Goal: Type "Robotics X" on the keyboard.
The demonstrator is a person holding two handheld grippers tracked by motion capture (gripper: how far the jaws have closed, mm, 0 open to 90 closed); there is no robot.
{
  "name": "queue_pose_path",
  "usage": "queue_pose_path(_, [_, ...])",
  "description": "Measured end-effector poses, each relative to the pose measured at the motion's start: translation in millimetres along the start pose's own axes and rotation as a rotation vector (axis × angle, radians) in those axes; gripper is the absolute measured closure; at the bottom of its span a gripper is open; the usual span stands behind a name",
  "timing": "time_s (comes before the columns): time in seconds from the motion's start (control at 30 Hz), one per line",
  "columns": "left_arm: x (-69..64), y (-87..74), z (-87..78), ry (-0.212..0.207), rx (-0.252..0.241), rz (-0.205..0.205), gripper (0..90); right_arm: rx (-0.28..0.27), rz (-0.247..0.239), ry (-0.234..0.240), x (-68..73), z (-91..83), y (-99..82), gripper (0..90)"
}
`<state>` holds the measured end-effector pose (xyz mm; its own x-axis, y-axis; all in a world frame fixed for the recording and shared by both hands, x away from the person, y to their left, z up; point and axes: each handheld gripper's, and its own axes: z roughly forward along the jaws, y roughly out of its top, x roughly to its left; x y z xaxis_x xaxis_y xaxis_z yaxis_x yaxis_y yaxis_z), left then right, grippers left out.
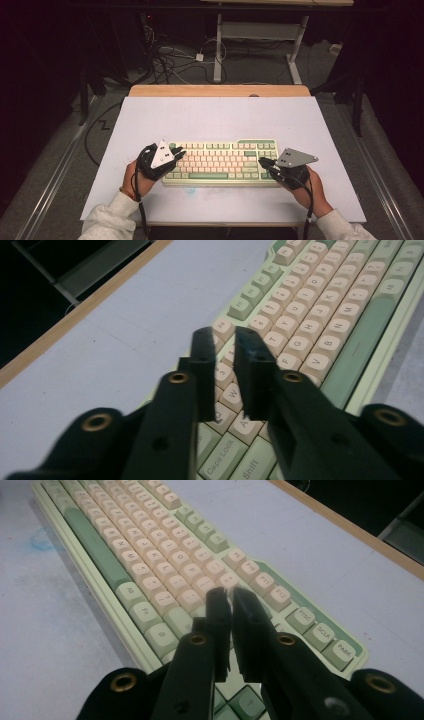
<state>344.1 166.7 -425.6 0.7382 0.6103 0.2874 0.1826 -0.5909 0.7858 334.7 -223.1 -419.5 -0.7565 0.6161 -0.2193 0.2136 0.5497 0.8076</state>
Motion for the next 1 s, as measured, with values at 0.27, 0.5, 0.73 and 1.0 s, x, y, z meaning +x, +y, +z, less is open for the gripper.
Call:
queue_pose_path(0.27, [-0.2, -3.6, -4.9, 0.018, -0.021, -0.011, 48.3, -0.017, 0.008, 0.002, -0.3, -2.6, 1.1, 73.9])
queue_pose_path(0.5, [-2.2, -9.6, -8.4, 0.04, -0.029, -0.027, 30.7, -0.023, 0.014, 0.004, 0.0, -3.1, 1.9, 61.8])
queue_pose_path(0.73, [-3.4, -16.2, -11.7, 0.061, -0.028, -0.052, 19.6, -0.031, 0.017, 0.003, 1.4, -1.2, 3.2, 42.8])
queue_pose_path(1.0, [-6.2, -25.8, -15.1, 0.053, -0.003, -0.06, 17.3, -0.036, 0.008, 0.008, 5.7, 4.8, 6.5, 35.3])
